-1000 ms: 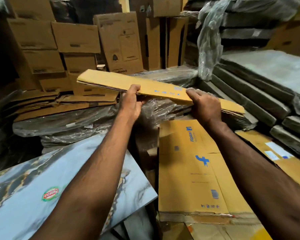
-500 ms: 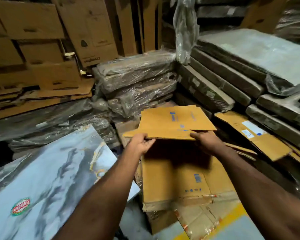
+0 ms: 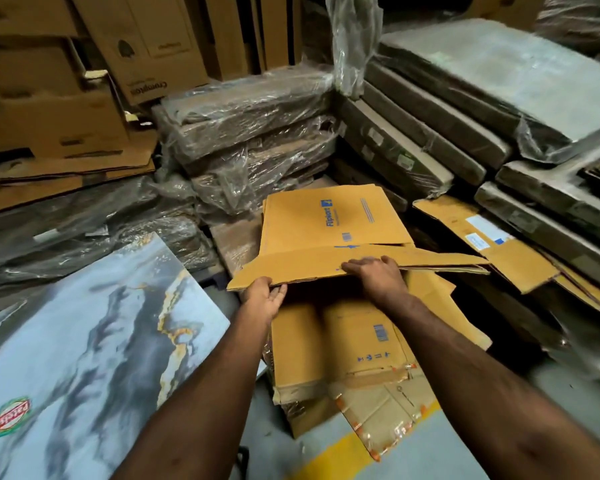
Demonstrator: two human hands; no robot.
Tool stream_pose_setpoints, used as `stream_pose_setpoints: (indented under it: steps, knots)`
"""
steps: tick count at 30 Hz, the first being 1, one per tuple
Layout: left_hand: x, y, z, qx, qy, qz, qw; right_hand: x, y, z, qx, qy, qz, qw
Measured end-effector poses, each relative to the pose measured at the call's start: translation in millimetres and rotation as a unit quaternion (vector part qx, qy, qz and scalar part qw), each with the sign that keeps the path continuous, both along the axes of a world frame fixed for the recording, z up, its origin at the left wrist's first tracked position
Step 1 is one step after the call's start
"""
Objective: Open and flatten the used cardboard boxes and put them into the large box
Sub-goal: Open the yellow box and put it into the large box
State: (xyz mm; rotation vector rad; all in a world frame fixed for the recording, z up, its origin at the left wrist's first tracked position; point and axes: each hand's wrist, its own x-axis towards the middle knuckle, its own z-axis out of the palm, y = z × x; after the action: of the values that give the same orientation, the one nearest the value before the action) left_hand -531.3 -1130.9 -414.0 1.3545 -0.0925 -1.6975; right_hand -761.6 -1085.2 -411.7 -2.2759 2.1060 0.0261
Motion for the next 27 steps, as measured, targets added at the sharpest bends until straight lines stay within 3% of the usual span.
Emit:
stream_pose_setpoints:
  steps: [4, 8, 15, 22, 27]
  knots:
    - [0.8, 13.2, -16.1, 0.060, 0.044, -0.093, 0.993, -15.4, 12.2, -17.0, 0.014, 0.018, 0.003, 1.000]
    - [-2.6, 28.9, -29.3, 0.114, 0.025, -0.201, 0.973, -12.9, 37.6, -45.0, 0.037, 0.019, -0.037, 0.998]
    - [-1.9, 76.9, -43.5, 0.054, -0.079, -0.382, 0.919, -6.0, 61.3, -58.1, 0.118, 0.050, -0.105, 0.986]
    - [13.9, 92.2, -57.7, -0.051, -0.183, -0.437, 0.879, 1.8, 100.7, -76.9, 0.165, 0.008, -0.108, 0.980]
    - [32.0, 99.2, -52.7, -0.104, -0.196, -0.391, 0.893, 29.0, 110.8, -69.5, 0.137, -0.046, -0.051, 0.988]
